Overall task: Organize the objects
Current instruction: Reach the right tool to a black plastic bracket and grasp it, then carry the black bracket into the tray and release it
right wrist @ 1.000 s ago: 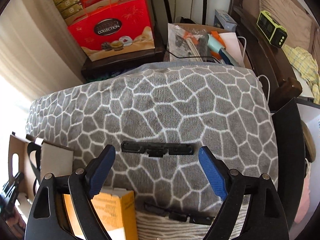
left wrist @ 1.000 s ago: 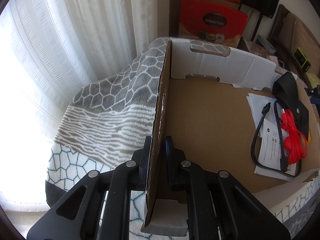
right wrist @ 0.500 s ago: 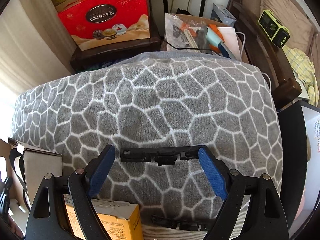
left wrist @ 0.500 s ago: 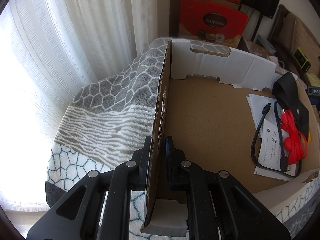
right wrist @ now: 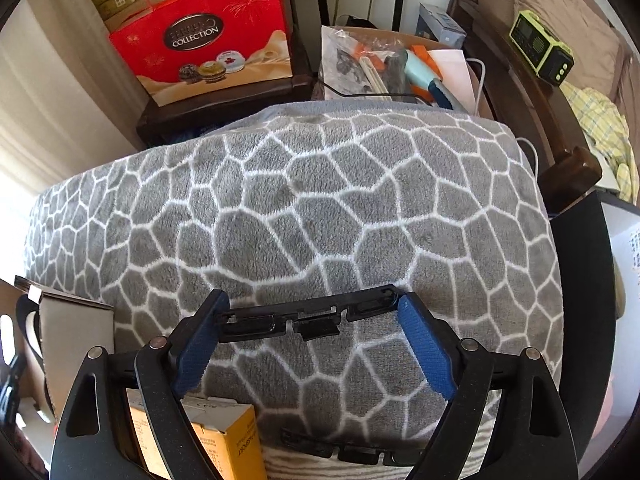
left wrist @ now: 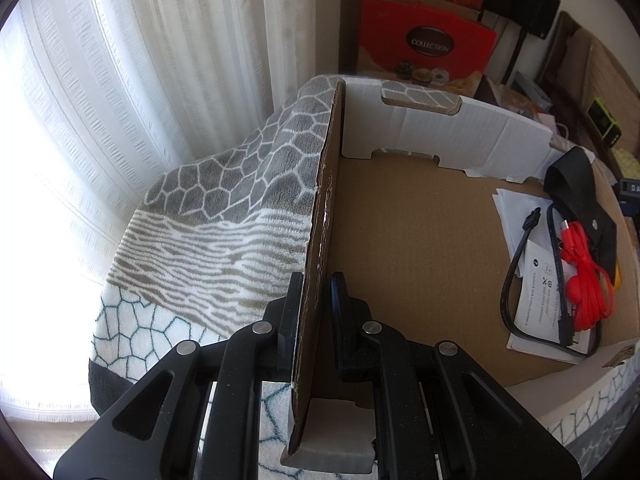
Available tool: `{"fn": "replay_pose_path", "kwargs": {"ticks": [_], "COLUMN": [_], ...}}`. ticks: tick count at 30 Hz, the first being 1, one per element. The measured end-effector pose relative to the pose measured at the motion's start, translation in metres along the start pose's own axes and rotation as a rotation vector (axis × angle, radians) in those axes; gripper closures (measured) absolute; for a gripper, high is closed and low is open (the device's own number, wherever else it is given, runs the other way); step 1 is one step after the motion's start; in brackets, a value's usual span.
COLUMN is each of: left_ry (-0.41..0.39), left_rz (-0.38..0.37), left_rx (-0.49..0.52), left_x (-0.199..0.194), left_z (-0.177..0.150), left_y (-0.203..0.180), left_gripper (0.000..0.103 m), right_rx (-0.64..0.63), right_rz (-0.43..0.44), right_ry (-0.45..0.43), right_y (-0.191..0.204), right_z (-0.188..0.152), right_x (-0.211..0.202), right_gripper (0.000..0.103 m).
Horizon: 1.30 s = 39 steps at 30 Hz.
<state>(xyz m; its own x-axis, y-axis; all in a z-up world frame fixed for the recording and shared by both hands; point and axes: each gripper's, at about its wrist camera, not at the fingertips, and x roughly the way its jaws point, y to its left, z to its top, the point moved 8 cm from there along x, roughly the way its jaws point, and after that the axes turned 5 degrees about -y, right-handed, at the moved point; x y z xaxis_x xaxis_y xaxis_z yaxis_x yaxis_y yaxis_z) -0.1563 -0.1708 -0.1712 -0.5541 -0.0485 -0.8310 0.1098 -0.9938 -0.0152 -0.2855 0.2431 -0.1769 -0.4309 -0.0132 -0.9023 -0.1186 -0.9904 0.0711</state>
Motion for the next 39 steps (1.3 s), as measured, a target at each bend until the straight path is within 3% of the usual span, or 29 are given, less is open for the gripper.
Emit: {"fn": "replay_pose_path", "kwargs": {"ticks": [6,8,10,12,25,31,39], "left_ry": [0.001,0.001,0.002,0.003,0.009,0.014,0.015], "left_rz": [-0.001,-0.001,-0.002,-0.002,-0.006,-0.011,-0.011], "left_rx": [-0.001,-0.002,-0.004,-0.004,-0.012,-0.017,-0.019], "left_x": [0.0,0.0,0.0,0.002,0.003,0.004,0.004], "left_z": [0.0,0.0,0.0,-0.001,-0.003,-0.003,-0.003], "left_y": [0.0,0.0,0.0,0.001,0.003,0.005,0.005], "left_gripper": [0.093,0.093,0.093,0.093,0.093,0.093,0.093], "right_rx": [-0.029,-0.051,-0.056,-0.042,-0.039,-0.005,-0.001], "right_rz": [0.039,0.036,0.04,0.058,0.072,0.078,0.15], "right_ry": [-0.006,-0.013,-0.012,-0.011,-0.062,-0.075,-0.119], "right_y": [0.006,0.008,0.008,0.007,-0.006,-0.022,-0.015], "right_z": [-0.001,-0.002,-0.004,-0.005,-0.004,-0.005,-0.008], "right_x": [-0.015,-0.021,-0.024,-0.028,-0.066,-0.078,-0.108], "right_gripper": [0.04,0.04,0.051,0.053,0.087,0.096,0.096]}}
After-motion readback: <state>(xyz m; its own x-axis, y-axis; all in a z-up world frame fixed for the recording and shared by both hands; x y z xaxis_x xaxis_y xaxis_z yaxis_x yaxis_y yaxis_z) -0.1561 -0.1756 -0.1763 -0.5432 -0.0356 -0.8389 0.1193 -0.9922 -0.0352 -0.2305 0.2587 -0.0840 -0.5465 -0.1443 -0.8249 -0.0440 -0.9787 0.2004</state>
